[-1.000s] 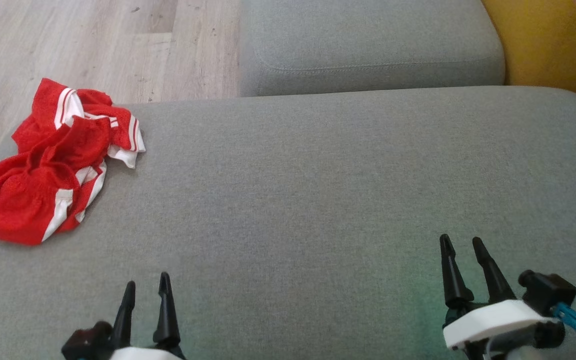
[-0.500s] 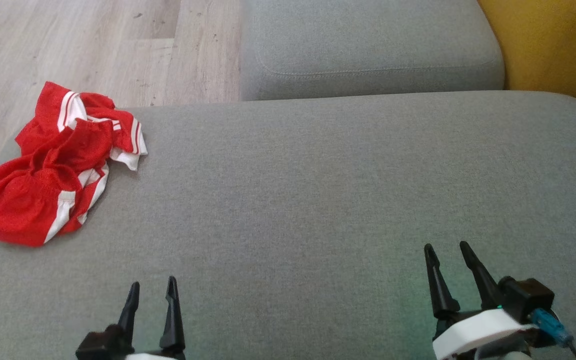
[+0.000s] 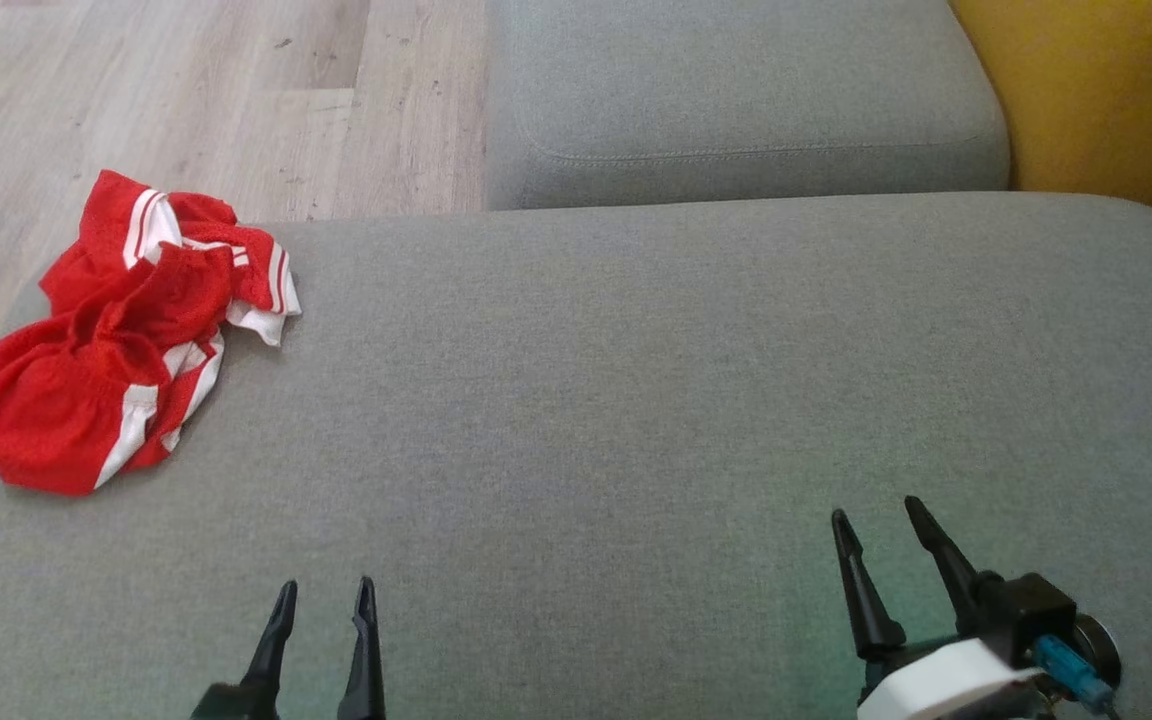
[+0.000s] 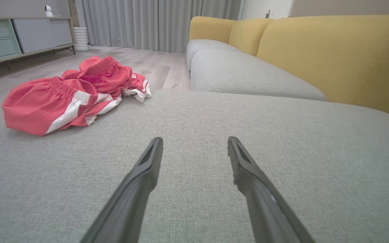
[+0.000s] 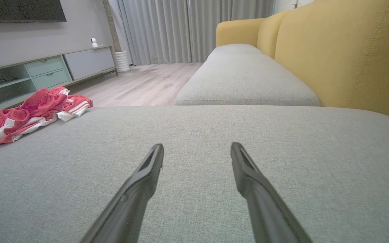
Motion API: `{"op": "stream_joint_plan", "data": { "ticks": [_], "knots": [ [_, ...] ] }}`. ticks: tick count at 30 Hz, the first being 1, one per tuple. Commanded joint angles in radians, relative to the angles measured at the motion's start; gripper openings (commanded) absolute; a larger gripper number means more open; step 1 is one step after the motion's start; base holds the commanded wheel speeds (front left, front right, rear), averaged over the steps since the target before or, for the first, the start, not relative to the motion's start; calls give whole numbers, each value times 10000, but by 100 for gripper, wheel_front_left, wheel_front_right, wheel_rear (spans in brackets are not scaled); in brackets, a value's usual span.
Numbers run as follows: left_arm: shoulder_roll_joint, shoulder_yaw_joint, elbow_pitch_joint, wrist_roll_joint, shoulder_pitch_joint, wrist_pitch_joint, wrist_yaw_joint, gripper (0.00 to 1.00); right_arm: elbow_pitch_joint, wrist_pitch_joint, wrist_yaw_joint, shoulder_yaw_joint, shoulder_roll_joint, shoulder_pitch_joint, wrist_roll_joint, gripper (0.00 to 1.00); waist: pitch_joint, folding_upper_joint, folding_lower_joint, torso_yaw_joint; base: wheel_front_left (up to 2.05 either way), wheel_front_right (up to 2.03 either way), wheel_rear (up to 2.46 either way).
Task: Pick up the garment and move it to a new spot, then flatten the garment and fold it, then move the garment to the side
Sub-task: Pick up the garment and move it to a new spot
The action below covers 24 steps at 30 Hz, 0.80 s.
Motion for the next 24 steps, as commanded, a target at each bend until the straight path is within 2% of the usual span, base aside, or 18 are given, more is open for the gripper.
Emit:
{"op": "stream_joint_plan", "data": {
  "ticks": [1, 18, 24],
  "knots": [
    [74, 208, -362, 141, -178, -128, 62, 100, -310, -150, 77, 293, -93, -273, -153, 100, -2, 0, 1, 3, 0, 0, 0],
    [152, 261, -464, -104, -151, -40, 239, 100, -227, -140, 77, 241, -93, -314, -64, 100, -1, 0, 1, 4, 0, 0, 0],
    [174, 199, -466, -131, -202, -3, 293, 100, -246, -165, 77, 111, -93, -243, -83, 100, -13, 0, 1, 259, 0, 0, 0]
  ]
}}
